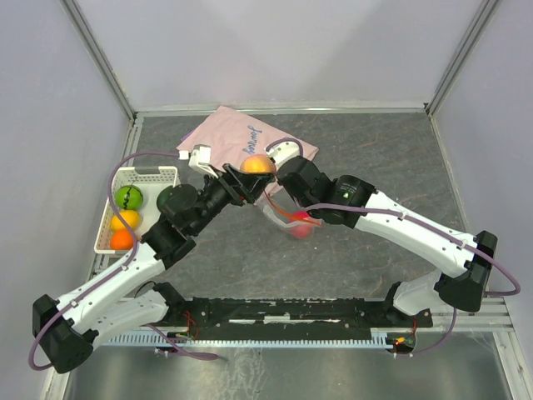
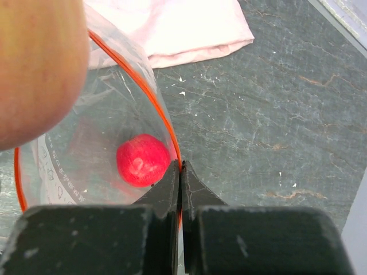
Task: Place the food in the zip-top bag and seal the zipper
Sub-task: Place the fake fruit in the zipper food storage bag.
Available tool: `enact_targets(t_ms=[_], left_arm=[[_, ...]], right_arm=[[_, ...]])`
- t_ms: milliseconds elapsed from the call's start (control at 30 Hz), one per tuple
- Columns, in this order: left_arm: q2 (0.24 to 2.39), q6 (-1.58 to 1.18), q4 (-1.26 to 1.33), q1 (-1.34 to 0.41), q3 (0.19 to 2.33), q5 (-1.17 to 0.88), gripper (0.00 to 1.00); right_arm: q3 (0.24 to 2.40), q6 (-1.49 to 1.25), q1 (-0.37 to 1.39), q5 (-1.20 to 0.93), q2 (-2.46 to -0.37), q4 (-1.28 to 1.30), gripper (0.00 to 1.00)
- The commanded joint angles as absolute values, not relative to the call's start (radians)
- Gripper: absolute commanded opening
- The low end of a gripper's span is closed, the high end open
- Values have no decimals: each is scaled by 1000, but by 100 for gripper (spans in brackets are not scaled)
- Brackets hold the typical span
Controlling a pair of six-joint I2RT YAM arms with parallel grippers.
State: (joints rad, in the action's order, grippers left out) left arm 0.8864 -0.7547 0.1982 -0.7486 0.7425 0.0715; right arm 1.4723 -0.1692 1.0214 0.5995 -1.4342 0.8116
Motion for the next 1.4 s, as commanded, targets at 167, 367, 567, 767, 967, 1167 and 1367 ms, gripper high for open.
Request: enact_targets(t_ms=[167, 367, 567, 767, 967, 1167, 1367], left_arm=[[933, -743, 322, -755, 734, 46, 74], [930, -744, 234, -755, 684, 31, 74], [937, -688, 52, -756, 710, 60, 75], [951, -650, -37, -758, 759, 43, 78], [1003, -622, -81, -794, 825, 18, 79], [1016, -579, -87, -872, 846, 76, 80], [1030, -575, -94, -907, 844, 158, 81]], right_arm=[[1469, -207, 1027, 598, -1431, 756, 1], [1472, -207, 1028, 621, -1420, 742, 2], [1483, -204, 1027, 614, -1425, 740, 2], [1479, -204, 1027, 593, -1429, 729, 2], [1472, -211, 1028, 561, -1440, 712, 1], [1465, -224, 1028, 540, -1440, 700, 2], [1468, -232, 1028, 528, -1439, 698, 2]])
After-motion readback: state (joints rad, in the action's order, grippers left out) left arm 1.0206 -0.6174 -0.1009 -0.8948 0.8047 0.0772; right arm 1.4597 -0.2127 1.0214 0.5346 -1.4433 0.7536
